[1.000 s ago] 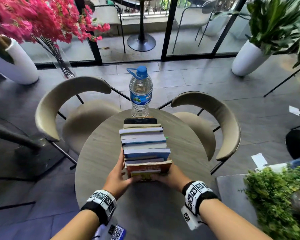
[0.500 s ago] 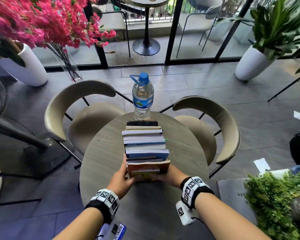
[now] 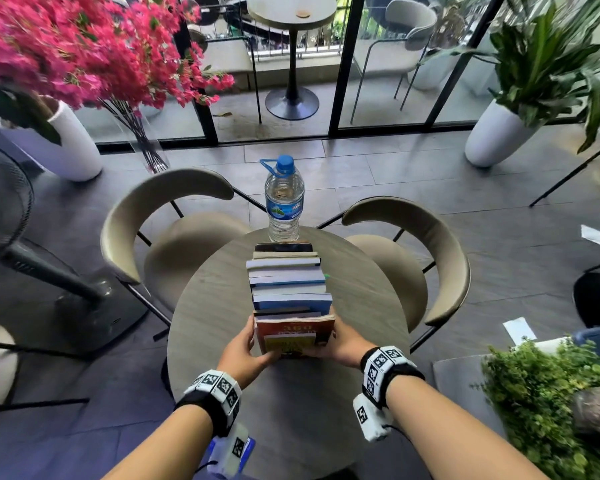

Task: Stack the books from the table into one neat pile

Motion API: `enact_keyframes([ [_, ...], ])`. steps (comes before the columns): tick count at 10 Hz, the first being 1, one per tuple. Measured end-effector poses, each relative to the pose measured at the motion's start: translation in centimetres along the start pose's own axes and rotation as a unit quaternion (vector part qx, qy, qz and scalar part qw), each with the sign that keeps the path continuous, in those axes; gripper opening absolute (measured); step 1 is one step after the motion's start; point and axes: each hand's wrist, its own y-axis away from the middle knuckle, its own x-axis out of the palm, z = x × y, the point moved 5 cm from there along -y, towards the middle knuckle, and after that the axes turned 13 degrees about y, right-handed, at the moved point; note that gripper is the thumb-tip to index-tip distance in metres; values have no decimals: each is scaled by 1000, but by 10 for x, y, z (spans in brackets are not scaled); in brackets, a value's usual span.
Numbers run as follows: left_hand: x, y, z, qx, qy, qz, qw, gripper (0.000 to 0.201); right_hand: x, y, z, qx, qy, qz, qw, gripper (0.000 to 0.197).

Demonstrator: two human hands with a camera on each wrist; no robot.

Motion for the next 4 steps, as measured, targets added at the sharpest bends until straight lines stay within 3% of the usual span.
enact_keyframes([
  [2,-3,4,16,-30,-30,-26,999,113,5,14,-11,56,5,10,998,151],
  [3,-7,5,23,-70,-20,-64,995,124,-1,31,-7,75,33,12,997,150],
  [4,-5,7,27,-89,-6,-87,992,116,-8,37,-14,92,57,12,994,137],
])
